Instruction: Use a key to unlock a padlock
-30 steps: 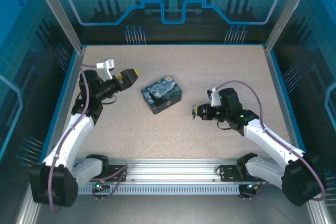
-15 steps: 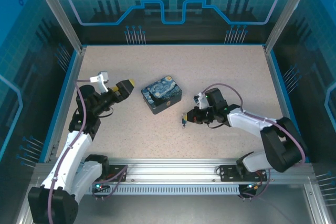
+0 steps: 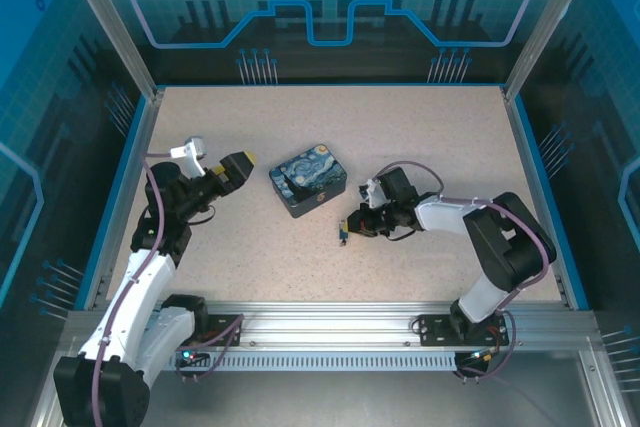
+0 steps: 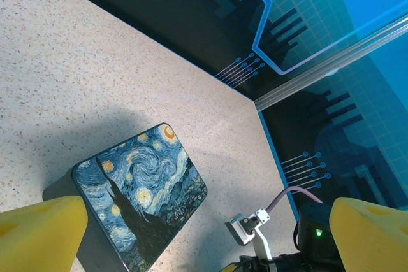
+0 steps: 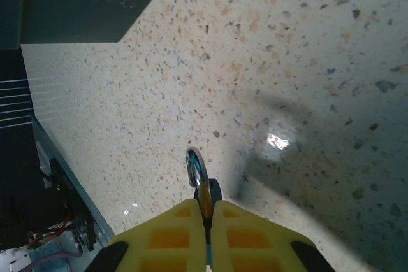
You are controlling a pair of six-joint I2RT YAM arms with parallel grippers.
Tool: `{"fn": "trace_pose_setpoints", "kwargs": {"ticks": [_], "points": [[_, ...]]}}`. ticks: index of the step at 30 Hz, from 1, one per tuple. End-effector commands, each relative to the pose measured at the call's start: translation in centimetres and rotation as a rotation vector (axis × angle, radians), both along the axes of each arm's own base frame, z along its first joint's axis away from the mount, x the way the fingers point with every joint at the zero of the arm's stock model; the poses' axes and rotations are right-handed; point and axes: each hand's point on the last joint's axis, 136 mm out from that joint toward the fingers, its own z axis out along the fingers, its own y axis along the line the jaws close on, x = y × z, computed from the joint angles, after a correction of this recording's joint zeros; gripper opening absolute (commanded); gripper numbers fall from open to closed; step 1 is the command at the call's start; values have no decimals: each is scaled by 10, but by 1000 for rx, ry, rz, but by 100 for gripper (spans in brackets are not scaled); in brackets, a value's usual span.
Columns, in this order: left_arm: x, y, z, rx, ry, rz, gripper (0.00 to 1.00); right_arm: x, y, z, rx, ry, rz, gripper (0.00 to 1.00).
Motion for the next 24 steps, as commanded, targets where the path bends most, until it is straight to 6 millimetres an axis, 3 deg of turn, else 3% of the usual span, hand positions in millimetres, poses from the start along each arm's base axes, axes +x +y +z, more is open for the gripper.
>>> {"fn": "trace_pose_setpoints", "kwargs": {"ticks": [1, 14, 20, 24], "points": [[1, 6, -8, 36, 3, 19, 99, -2, 3, -3, -8, 14, 27, 7], [2, 6, -12, 38, 17, 17, 99, -2, 1, -9, -29, 16, 23, 15], [0, 6, -14, 39, 25, 18, 99, 0, -2, -3, -41, -17, 18, 26], [0, 6, -14, 37, 30, 20, 99, 1, -13, 0, -97, -50, -5, 40]]}}
